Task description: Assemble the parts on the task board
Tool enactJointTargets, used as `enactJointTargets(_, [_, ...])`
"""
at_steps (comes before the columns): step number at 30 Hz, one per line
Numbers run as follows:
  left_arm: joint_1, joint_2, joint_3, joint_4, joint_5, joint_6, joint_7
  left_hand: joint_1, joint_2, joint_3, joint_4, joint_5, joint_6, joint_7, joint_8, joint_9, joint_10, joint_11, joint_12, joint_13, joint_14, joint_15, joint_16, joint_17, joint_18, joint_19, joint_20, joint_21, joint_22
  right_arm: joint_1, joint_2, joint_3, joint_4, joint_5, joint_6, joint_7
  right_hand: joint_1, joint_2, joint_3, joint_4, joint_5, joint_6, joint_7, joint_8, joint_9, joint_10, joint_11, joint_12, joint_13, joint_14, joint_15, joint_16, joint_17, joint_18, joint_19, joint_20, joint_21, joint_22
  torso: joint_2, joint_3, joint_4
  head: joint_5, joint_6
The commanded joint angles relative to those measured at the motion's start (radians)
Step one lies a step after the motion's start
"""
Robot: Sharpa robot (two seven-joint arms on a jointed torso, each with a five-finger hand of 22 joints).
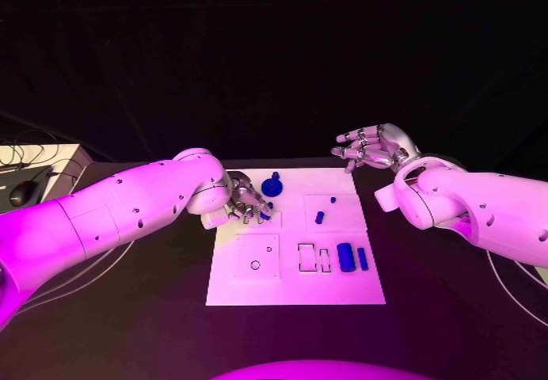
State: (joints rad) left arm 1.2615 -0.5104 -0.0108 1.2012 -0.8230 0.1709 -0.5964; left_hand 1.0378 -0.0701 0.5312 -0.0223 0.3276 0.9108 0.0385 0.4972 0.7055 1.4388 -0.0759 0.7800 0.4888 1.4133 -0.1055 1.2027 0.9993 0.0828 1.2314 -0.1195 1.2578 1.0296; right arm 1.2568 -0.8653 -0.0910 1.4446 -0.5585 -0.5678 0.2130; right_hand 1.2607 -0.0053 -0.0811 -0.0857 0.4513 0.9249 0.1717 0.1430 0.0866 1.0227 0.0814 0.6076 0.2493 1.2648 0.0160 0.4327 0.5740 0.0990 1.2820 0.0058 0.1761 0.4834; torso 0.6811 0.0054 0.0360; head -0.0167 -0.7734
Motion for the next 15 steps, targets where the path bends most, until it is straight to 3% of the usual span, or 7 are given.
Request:
enactJointTargets(1, [0.0,-0.013,-0.001,0.021,0.018,-0.04,-0.012,-0.012,-0.002,0.095,-0.107,0.015,0.044,-0.034,0.009,0.04,0.02,-0.004,-0.003,-0.022,0.007,-0.005,0.007,0.002,-0.012,0.009,0.0,0.006,0.008,0.0,0.0,0.0,-0.001,-0.013,0.015,0.003,-0.004,0.007,-0.004,0.0,0.004,-0.001,0.004,0.003,0.0,-0.005,0.0,0.0,-0.002,0.004,0.003,-0.003,-0.001,-0.012,-0.006,-0.001,0.004,-0.001,-0.005,0.0006,0.0015,0.003,-0.004])
enactJointTargets(10, [0.0,-0.04,-0.004,0.05,0.009,-0.083,-0.022,-0.012,-0.004,0.082,-0.11,0.04,0.076,-0.042,0.011,0.013,0.048,-0.01,0.013,-0.107,0.005,-0.01,0.001,-0.029,-0.019,0.018,-0.006,0.004,0.023,-0.001,-0.001,-0.001,-0.006,-0.017,0.016,0.003,-0.004,0.006,-0.004,0.001,0.004,-0.002,0.005,0.003,0.0,-0.006,0.0,0.001,-0.002,0.005,0.003,-0.005,-0.002,-0.011,-0.007,-0.001,0.007,-0.01,-0.008,0.0,0.0032,0.006,-0.009])
enactJointTargets(15, [0.0,-0.044,-0.005,0.056,-0.013,-0.104,-0.021,-0.021,-0.012,0.099,-0.106,0.057,0.081,-0.05,0.035,0.018,0.061,-0.013,0.022,-0.167,0.005,-0.011,0.003,-0.044,-0.022,0.019,-0.007,-0.002,0.026,-0.002,-0.001,-0.001,-0.009,-0.017,0.017,0.003,-0.004,0.004,-0.004,0.001,0.006,-0.003,0.005,0.003,0.0,-0.006,0.001,0.0,-0.003,0.004,0.003,-0.006,-0.002,-0.011,-0.007,-0.001,0.008,-0.013,-0.006,-0.0005,0.0041,0.007,-0.008])
